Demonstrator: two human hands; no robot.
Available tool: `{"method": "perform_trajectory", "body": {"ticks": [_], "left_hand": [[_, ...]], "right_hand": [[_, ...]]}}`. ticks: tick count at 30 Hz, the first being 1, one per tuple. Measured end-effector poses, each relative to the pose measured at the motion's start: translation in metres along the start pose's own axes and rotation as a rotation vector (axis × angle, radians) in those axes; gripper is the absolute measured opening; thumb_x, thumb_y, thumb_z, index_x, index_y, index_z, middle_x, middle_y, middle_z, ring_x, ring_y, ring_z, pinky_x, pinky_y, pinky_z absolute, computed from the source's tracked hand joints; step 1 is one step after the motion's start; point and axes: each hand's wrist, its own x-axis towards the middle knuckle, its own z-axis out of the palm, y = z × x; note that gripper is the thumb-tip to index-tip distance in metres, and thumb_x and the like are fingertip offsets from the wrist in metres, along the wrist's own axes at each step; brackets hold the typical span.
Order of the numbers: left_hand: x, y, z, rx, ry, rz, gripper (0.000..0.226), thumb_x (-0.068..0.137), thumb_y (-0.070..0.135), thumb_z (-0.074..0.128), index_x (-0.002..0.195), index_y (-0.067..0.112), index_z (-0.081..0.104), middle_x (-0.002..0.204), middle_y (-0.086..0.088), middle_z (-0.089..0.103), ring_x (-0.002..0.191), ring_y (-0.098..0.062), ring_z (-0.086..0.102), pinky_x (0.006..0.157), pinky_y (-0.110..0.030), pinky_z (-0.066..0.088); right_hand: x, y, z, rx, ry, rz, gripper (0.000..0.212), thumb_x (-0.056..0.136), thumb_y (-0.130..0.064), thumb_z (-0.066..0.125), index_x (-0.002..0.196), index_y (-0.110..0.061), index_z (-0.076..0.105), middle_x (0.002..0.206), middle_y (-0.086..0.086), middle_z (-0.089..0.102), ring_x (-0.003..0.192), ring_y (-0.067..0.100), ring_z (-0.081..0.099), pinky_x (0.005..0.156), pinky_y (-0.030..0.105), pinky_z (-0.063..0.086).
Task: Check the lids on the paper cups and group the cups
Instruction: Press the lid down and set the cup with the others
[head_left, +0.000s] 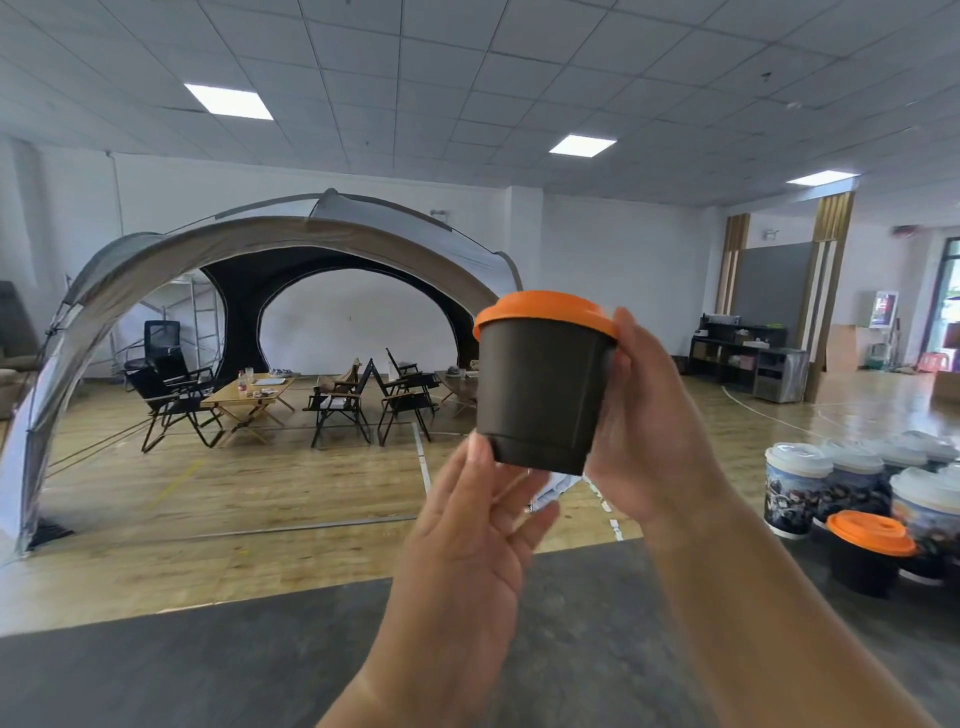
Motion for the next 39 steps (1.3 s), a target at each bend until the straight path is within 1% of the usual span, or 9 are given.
{"method": "perform_trajectory", "body": {"ticks": [7,11,14,17,22,26,30,35,39], "left_hand": [[0.0,-0.008,0.0,-0.092,-0.11,-0.037,0.052,0.068,0.024,0.07,0.116,0.006,0.063,0.116,-0.023,0.066,0.098,-0.027,0.067,0.083,-0.037,0.058],[0.004,-0.011,0.001,0.092,-0.035,0.132,0.051,0.068,0.03,0.075,0.116,0.021,0.061,0.103,-0.004,0.072,0.096,-0.016,0.07,0.084,-0.035,0.053],[0.01,-0.017,-0.002,0.487,0.063,0.335,0.059,0.069,0.039,0.083,0.12,0.04,0.054,0.11,0.01,0.068,0.103,-0.01,0.066,0.087,-0.03,0.05],[0.012,-0.029,-0.003,0.603,0.071,0.403,0.07,0.058,0.045,0.08,0.122,0.044,0.052,0.122,0.004,0.06,0.11,-0.019,0.063,0.094,-0.038,0.051],[0.016,-0.034,0.014,0.043,-0.019,0.049,0.045,0.074,0.035,0.076,0.115,0.021,0.063,0.107,-0.003,0.072,0.099,-0.015,0.068,0.09,-0.037,0.053],[0.02,-0.047,0.02,-0.032,-0.148,-0.063,0.038,0.074,0.017,0.065,0.111,0.01,0.067,0.108,-0.016,0.072,0.091,-0.022,0.07,0.087,-0.039,0.056],[0.025,-0.066,0.033,0.013,-0.2,-0.033,0.046,0.075,0.014,0.06,0.121,0.009,0.061,0.111,-0.014,0.072,0.098,-0.022,0.07,0.091,-0.036,0.055],[0.045,-0.116,0.042,0.361,-0.265,0.107,0.047,0.084,0.016,0.066,0.128,0.026,0.052,0.116,0.001,0.071,0.109,-0.014,0.066,0.083,-0.018,0.052],[0.061,-0.203,0.052,0.658,-0.329,0.105,0.06,0.078,0.033,0.072,0.131,0.038,0.045,0.121,0.009,0.066,0.112,-0.006,0.062,0.094,-0.027,0.051]], "right_hand": [[0.009,0.007,-0.02,0.238,-0.223,0.207,0.085,0.08,-0.049,0.069,0.144,-0.003,0.037,0.126,0.021,0.057,0.111,0.036,0.06,0.092,0.046,0.053],[0.007,0.007,-0.024,-0.011,-0.044,0.105,0.065,0.094,-0.054,0.043,0.142,-0.01,0.046,0.135,0.018,0.058,0.125,0.032,0.056,0.105,0.053,0.044],[-0.007,0.004,-0.018,-0.271,0.078,-0.027,0.057,0.081,-0.062,0.056,0.125,-0.026,0.059,0.12,0.0,0.068,0.115,0.02,0.063,0.105,0.052,0.045],[-0.017,0.001,-0.019,-0.347,0.127,-0.085,0.063,0.069,-0.062,0.069,0.119,-0.024,0.062,0.114,0.001,0.069,0.11,0.018,0.065,0.103,0.048,0.047],[-0.005,-0.012,-0.045,0.006,0.006,-0.073,0.055,0.072,-0.047,0.078,0.113,-0.012,0.066,0.111,0.012,0.067,0.114,0.028,0.06,0.104,0.053,0.044],[0.001,-0.02,-0.07,0.262,-0.273,0.137,0.044,0.092,-0.038,0.06,0.115,0.0,0.065,0.11,0.019,0.071,0.107,0.032,0.066,0.091,0.04,0.052],[-0.002,-0.028,-0.095,0.139,-0.136,0.163,0.079,0.067,-0.046,0.082,0.129,-0.01,0.048,0.105,0.013,0.068,0.097,0.029,0.066,0.084,0.04,0.055],[-0.032,-0.052,-0.157,-0.068,0.143,0.284,0.049,0.087,-0.047,0.058,0.125,-0.017,0.064,0.142,0.01,0.055,0.13,0.02,0.052,0.111,0.045,0.039],[-0.086,-0.062,-0.225,-0.426,0.412,0.297,0.044,0.085,-0.05,0.048,0.109,-0.021,0.071,0.11,0.006,0.074,0.101,0.021,0.069,0.092,0.044,0.047]]}}
